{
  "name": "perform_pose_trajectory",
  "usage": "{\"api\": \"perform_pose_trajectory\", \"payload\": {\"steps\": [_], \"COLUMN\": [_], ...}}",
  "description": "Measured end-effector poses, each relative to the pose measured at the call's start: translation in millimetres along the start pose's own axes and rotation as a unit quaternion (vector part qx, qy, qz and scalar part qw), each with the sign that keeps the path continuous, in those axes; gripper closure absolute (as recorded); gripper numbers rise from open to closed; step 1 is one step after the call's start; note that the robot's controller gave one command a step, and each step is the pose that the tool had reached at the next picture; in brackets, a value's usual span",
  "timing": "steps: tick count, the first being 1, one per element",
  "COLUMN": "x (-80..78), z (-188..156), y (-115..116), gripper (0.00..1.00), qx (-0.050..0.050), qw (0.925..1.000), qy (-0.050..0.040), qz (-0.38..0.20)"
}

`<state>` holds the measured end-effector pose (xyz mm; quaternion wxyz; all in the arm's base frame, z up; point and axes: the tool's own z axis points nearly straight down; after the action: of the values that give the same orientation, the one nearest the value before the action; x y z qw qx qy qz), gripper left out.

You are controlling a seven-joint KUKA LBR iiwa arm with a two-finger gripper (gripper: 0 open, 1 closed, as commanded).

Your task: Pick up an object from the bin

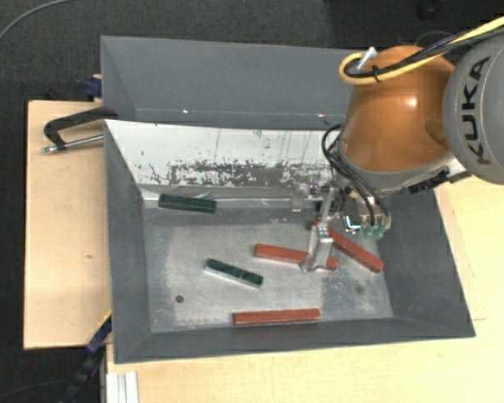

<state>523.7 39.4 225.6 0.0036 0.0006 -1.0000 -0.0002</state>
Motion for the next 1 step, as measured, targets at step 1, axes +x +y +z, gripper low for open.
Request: {"api": "perform_pose_trajectory", "payload": {"steps": [1], "x": [-7.8], "z": [144.6], "y": [-41.9], "gripper": [0.0], "qx": [0.0], "qw": [0.9969], "qy": [-0.0001], "qz": [-0.079]}}
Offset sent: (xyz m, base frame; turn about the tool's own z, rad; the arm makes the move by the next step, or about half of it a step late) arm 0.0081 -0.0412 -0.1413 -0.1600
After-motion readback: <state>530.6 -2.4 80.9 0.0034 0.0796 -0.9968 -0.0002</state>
